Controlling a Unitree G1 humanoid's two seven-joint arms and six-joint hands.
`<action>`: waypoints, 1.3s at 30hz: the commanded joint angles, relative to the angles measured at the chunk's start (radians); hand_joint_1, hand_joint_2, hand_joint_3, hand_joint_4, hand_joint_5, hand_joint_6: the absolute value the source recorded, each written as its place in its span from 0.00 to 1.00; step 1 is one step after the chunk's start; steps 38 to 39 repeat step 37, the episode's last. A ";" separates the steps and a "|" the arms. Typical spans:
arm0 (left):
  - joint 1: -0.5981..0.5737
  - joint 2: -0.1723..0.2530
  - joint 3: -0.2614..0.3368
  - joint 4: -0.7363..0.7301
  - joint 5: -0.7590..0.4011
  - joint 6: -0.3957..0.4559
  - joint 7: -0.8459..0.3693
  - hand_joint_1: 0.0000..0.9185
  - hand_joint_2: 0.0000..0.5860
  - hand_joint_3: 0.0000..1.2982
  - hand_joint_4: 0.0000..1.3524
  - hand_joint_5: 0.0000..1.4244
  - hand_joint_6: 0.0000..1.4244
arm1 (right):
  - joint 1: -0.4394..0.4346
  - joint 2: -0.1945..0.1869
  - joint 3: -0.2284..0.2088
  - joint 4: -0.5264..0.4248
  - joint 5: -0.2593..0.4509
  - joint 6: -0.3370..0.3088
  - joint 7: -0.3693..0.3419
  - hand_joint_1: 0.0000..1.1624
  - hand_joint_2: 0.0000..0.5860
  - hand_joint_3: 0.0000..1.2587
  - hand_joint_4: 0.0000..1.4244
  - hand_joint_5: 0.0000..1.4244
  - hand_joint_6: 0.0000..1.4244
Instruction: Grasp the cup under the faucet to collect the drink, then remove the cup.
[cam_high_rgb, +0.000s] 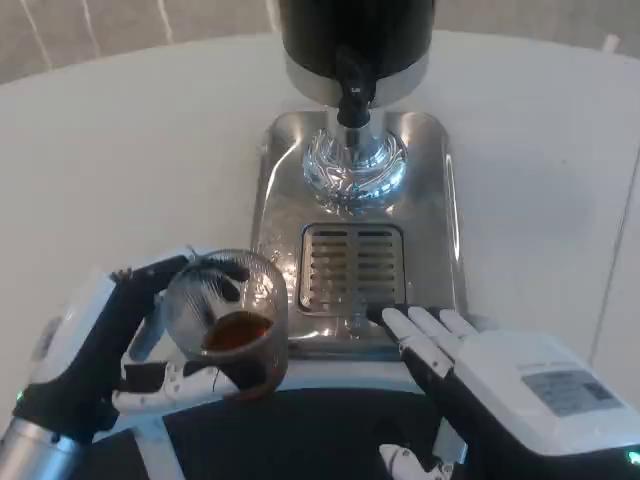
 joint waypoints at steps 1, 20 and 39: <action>0.065 0.014 0.027 -0.064 -0.031 0.002 -0.026 0.60 0.09 0.78 0.91 0.98 1.00 | 0.028 0.013 0.009 -0.018 -0.013 -0.031 -0.012 0.21 0.95 0.00 0.00 0.00 0.00; 0.193 0.011 0.083 -0.185 -0.038 0.028 -0.098 0.61 0.07 0.78 0.90 0.97 1.00 | 0.057 0.033 0.002 -0.017 -0.018 -0.093 -0.027 0.21 0.97 0.00 0.00 0.00 0.00; 0.177 0.005 0.086 -0.172 -0.037 0.034 -0.097 0.61 0.06 0.77 0.89 0.97 1.00 | 0.053 0.044 -0.003 -0.018 -0.023 -0.101 -0.019 0.21 0.97 0.00 0.00 0.00 0.00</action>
